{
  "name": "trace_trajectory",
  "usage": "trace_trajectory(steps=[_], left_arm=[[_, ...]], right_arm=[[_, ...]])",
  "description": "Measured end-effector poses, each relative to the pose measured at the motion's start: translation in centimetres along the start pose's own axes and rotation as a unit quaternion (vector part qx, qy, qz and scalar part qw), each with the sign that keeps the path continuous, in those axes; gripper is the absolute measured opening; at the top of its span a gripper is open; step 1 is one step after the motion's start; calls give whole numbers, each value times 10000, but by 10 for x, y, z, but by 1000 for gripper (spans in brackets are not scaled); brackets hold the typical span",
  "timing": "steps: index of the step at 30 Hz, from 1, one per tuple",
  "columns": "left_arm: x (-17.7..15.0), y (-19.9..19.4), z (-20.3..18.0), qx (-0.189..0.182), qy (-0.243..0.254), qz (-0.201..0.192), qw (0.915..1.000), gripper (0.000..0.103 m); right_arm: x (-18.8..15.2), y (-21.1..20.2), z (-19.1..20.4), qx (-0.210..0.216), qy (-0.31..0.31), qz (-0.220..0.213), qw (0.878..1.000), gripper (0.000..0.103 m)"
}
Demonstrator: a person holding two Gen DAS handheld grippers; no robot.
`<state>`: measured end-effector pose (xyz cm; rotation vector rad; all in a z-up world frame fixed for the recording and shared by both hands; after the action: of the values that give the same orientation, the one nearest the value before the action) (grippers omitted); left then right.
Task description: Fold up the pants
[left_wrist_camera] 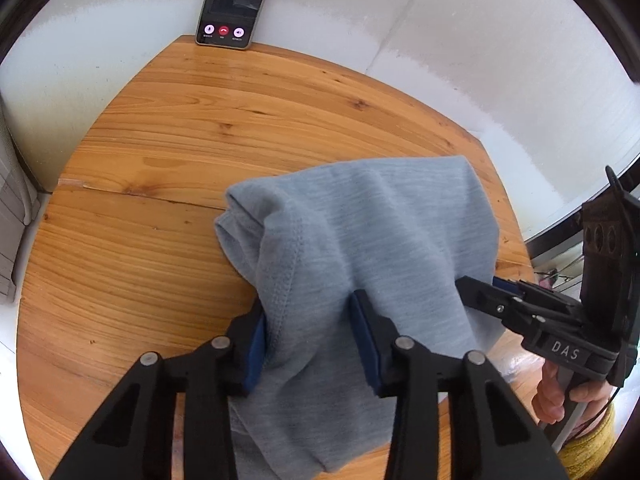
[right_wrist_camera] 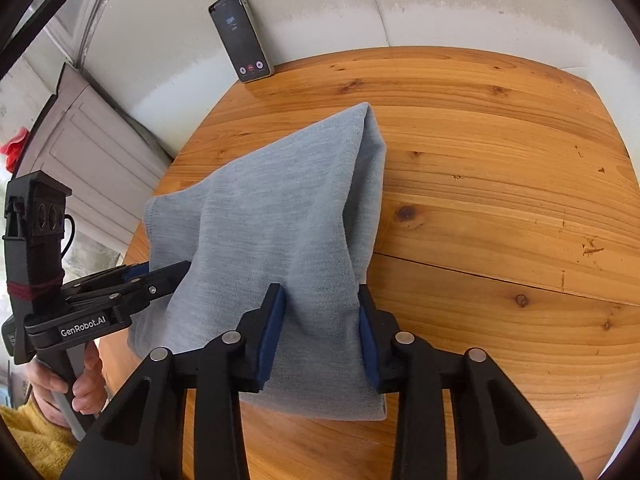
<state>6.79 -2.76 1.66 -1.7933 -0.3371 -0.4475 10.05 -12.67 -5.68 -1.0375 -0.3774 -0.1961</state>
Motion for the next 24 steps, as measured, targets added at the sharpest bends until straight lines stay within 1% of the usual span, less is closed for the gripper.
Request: trace_trajectory(steps=[1,3,6,11,16,19,24], left_arm=[[1,0,-1,-16,28,-16,10000,37],[3,-3,-2,37,93,-56,9999,31],[8,-6,-6,54,216,-124,9997,27],[27,-7,-13,-202,255,-153,9994,27],[60,-6,-37,-114,763,-325,9965,27],[83,-1,-49,-100,885,-374,9953,27],[130,12,-68,-122,1101,-590,9921,27]], right_arm=[[0,-2,1,18,-24,-65,10000,24],[-2,-9,3,29,-83,-173,9998,20],[-4,-15,4,18,-91,-250,9996,19],[1,-39,-4,68,6,-537,9985,18],[19,-57,-18,-51,75,-809,9967,18],[35,-67,-27,-82,183,-968,9951,18],[70,-75,-42,-305,75,-1218,9921,18]])
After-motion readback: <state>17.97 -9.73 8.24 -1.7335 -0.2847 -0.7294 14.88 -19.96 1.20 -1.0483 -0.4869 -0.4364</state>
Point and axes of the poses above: each gripper's, at about its wrist camera, not at the fingertips, and y roughly the way its jaws point, z to its left, x to its top, the point moved 5 cm from there along y, roughly the way its jaws point, and after that the axes turned 11 degrees about y, right-handed, at the moved point
